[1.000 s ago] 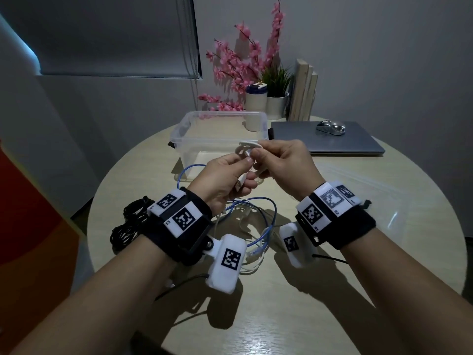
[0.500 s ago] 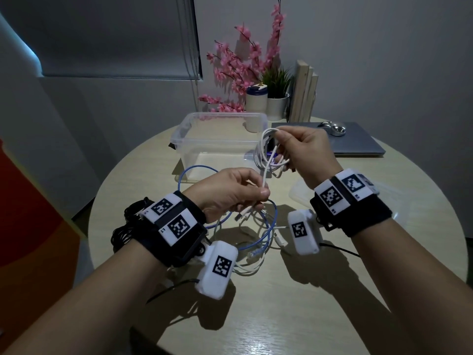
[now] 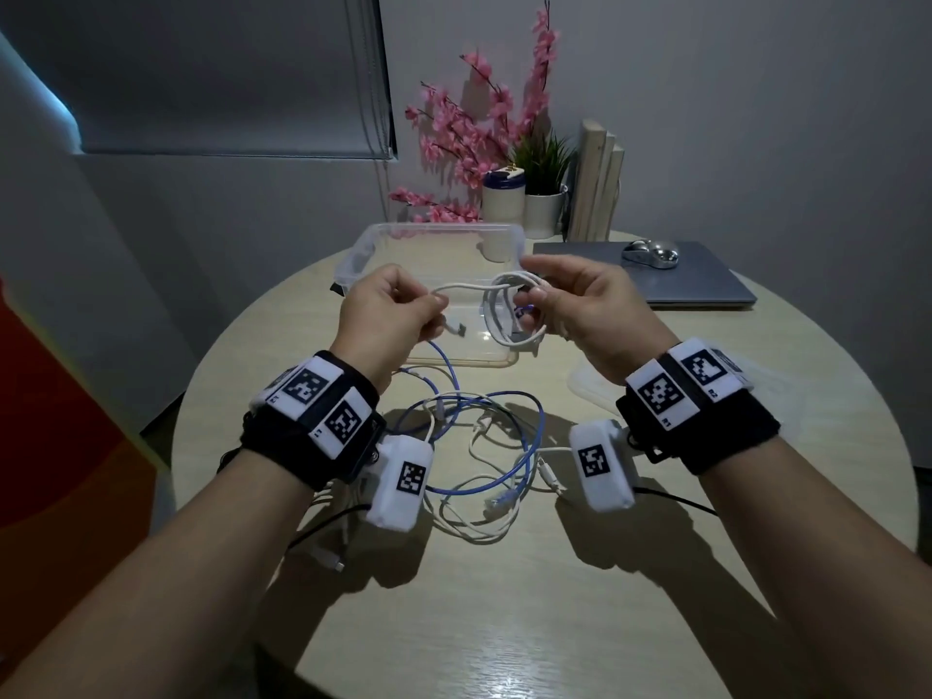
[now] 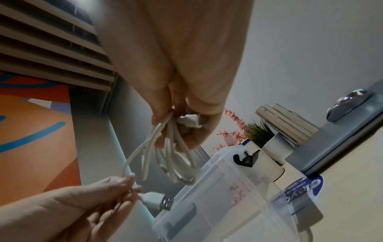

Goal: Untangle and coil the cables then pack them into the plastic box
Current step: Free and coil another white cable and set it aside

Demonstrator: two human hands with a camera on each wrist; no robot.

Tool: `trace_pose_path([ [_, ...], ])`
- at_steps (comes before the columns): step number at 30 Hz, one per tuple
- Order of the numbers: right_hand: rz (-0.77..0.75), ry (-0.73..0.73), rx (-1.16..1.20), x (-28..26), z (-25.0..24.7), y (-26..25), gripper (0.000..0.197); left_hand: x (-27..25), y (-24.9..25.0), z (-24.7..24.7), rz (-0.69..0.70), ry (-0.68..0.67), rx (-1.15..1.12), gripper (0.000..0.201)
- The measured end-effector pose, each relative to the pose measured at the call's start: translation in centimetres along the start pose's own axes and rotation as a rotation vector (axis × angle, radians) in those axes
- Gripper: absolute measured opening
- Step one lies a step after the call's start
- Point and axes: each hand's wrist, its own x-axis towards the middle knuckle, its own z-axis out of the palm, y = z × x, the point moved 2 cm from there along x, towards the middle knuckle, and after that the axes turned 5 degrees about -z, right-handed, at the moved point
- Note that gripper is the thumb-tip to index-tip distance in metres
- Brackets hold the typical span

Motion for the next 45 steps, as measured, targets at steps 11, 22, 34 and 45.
trace_pose_path([
  [11, 0.068, -0.063, -0.001, -0.2, 0.5, -0.5, 0.017, -0.2, -0.2, 1.6, 0.036, -0.064, -0.205, 0.017],
  [22, 0.040, -0.055, -0.002, -0.6, 1.3, -0.4, 0.018, -1.6, -0.4, 2.5, -0.158, -0.259, -0.354, 0.016],
  [34, -0.014, 0.129, 0.006, -0.2, 1.2, 0.2, 0.018, -3.8, 0.3, 3.0, -0.256, -0.593, -0.343, 0.019],
  [45, -0.042, 0.154, 0.034, -0.1, 1.1, 0.0, 0.015, -3.9, -0.5, 4.3, -0.278, -0.537, -0.077, 0.028],
])
